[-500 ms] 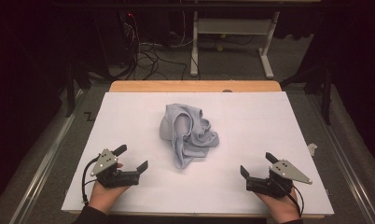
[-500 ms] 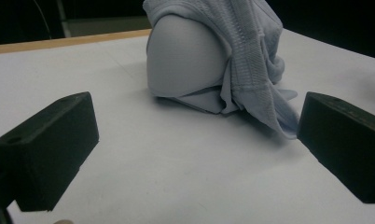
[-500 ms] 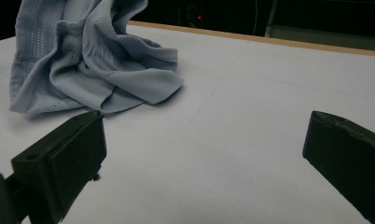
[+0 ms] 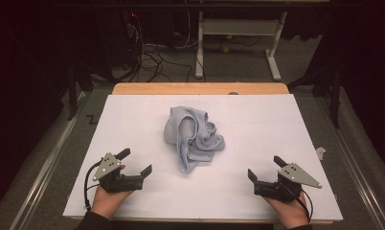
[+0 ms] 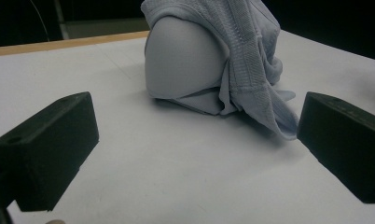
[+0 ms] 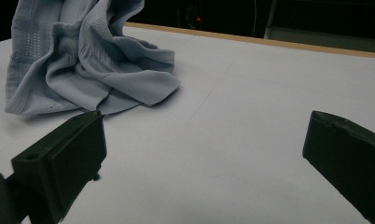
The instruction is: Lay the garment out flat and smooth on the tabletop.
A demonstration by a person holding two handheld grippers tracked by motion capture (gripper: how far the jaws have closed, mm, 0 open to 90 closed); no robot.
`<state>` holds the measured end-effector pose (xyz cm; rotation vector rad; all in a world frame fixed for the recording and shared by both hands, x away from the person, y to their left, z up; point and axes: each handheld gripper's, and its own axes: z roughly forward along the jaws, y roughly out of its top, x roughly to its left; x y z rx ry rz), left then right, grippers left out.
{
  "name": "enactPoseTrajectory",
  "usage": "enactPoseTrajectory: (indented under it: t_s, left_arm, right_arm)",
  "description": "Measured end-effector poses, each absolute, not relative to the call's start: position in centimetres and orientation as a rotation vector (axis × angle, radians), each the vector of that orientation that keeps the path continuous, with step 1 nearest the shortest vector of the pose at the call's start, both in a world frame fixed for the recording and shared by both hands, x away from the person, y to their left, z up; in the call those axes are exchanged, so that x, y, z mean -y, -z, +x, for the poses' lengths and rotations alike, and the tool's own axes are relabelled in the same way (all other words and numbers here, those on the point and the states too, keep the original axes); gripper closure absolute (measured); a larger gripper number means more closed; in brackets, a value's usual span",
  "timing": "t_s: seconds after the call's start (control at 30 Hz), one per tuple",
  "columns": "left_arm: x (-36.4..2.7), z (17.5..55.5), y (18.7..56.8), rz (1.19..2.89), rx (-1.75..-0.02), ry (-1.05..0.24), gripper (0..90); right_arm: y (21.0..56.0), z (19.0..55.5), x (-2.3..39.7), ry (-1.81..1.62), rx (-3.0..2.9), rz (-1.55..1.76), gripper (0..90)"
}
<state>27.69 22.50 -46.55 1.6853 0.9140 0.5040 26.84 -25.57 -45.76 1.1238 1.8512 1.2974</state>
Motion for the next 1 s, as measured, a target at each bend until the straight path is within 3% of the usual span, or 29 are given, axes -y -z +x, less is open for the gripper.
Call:
enactPoseTrajectory:
  t_s: [0.37, 1.0]
  left_arm:
    - [-22.2, 27.8, 46.5, 1.697, -0.902, -0.507, 0.0]
    - [-22.0, 27.7, 46.6, 1.706, -0.880, -0.497, 0.0]
  right_arm:
    - [46.0, 27.3, 23.9, -1.267, -1.901, 1.102, 0.1]
    - [46.6, 29.2, 15.0, -1.194, -2.140, 1.017, 0.3]
